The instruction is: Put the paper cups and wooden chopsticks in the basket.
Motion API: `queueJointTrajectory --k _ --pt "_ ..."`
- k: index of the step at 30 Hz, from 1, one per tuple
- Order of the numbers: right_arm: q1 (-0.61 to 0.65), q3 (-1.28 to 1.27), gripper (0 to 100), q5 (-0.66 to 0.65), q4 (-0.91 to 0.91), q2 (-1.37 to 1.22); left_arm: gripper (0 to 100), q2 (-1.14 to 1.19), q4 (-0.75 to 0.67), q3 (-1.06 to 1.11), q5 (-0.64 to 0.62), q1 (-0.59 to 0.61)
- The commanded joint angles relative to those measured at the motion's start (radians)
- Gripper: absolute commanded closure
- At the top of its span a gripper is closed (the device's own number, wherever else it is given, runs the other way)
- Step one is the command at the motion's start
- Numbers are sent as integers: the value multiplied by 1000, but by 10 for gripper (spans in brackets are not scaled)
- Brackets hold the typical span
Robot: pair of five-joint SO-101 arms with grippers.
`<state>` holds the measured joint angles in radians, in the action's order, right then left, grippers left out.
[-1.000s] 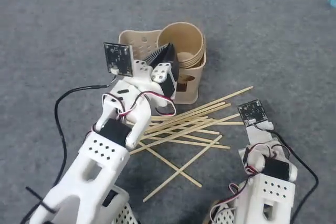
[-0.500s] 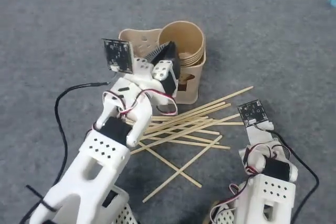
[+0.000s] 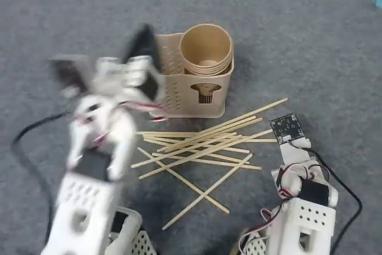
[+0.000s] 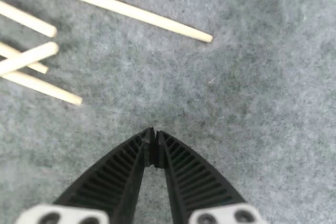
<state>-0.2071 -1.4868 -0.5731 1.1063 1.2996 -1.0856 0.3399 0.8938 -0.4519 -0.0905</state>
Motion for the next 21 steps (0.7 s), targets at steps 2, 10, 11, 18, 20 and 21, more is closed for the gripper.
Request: queueJointTrajectory --k 2,10,11,18,20,21 --pt "8 2 991 -17 8 18 988 -262 295 -47 14 252" --pt "56 3 990 -17 10 18 988 -528 532 254 170 652" --pt "82 3 990 -17 15 18 988 -540 529 318 175 675" --pt "228 38 989 -315 94 18 987 -565 488 659 229 729" --pt "280 78 989 -373 150 18 987 -569 480 733 233 727" --pt "315 100 988 -385 177 18 987 -569 471 733 235 732"
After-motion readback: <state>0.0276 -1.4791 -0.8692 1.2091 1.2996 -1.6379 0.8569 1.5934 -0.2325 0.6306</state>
